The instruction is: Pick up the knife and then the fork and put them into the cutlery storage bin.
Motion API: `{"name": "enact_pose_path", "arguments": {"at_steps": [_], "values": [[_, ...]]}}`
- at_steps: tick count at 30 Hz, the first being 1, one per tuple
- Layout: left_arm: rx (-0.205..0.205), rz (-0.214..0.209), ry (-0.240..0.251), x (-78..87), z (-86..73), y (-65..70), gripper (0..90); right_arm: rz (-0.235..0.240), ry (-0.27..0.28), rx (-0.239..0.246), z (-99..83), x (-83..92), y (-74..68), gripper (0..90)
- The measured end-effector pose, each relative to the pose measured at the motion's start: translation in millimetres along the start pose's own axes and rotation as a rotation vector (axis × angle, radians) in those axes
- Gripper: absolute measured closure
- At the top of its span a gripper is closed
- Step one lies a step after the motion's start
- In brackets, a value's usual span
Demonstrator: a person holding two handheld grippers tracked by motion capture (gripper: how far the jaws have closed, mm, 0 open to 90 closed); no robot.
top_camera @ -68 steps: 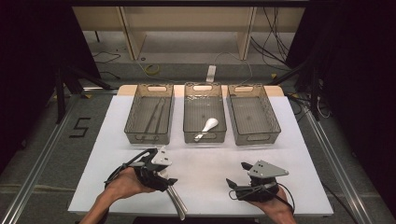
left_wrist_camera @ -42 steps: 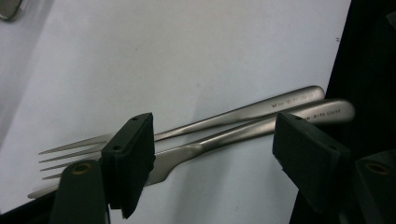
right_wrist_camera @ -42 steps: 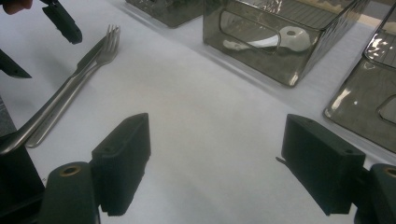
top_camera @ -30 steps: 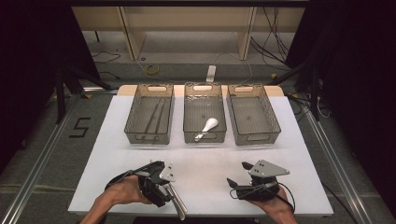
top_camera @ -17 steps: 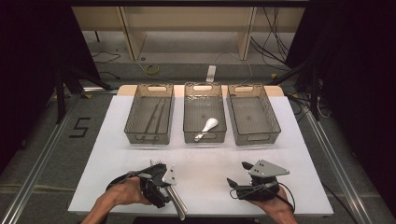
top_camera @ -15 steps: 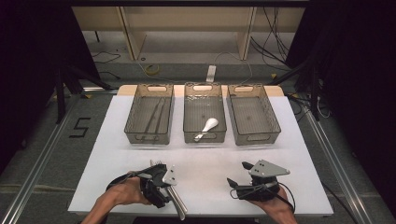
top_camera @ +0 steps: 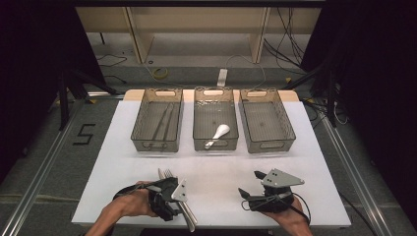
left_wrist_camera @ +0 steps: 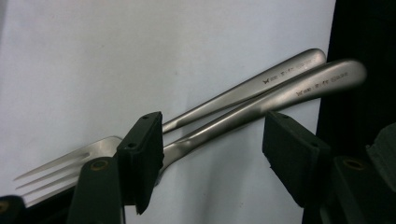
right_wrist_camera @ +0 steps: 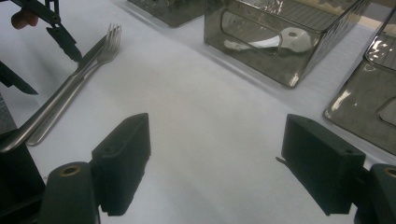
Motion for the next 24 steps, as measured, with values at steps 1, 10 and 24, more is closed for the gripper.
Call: {"name": "enact_pose_path", "arguments": {"at_steps": [1, 10, 24], "values": [[-0.017, -0.006, -0.007, -1.9, -0.2, 0.4, 38.7, 0.001, -0.001, 0.000, -0.1, 0.1, -0.2, 24.8], [-0.076, -0.051, -0.019, -12.6, 2.8, 2.9, 39.0, 0.004, -0.007, 0.002, -0.4, -0.5, -1.7, 24.8], [-0.117, -0.065, -0.051, -13.0, -3.2, 1.5, 44.8, 0.001, -0.007, 0.000, -0.5, -0.3, -1.5, 24.9]]}}
Point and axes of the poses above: each handheld gripper's, and its own axes: x roughly backward along the jaws, z roughly out of its top, y roughly to its right, the point moved 10 cm from there along -x, roughly forward along the jaws, and after that the axes turned 15 degrees about -y, right-handed, at the moved point
